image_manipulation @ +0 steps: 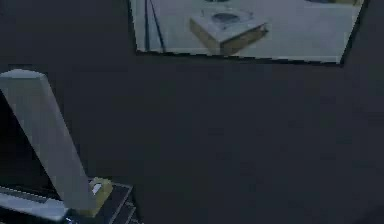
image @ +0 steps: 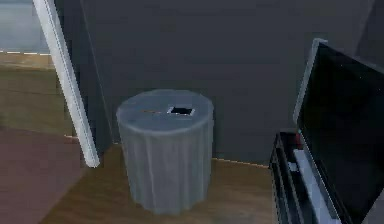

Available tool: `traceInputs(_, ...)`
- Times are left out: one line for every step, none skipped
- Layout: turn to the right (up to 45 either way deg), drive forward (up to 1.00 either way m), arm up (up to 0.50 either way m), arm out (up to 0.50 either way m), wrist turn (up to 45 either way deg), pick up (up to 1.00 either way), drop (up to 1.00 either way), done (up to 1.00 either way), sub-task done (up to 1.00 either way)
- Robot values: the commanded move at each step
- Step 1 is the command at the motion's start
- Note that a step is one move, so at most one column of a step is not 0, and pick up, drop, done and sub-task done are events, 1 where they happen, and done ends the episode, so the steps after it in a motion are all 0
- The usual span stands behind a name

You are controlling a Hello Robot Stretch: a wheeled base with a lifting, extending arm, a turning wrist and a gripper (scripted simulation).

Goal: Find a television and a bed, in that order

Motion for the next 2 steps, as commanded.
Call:
traceInputs(-45.0,0.0,0.0,0.0,0.0,0.0,0.0,0.0,0.0)
traceInputs(-45.0,0.0,0.0,0.0,0.0,0.0,0.0,0.0,0.0)
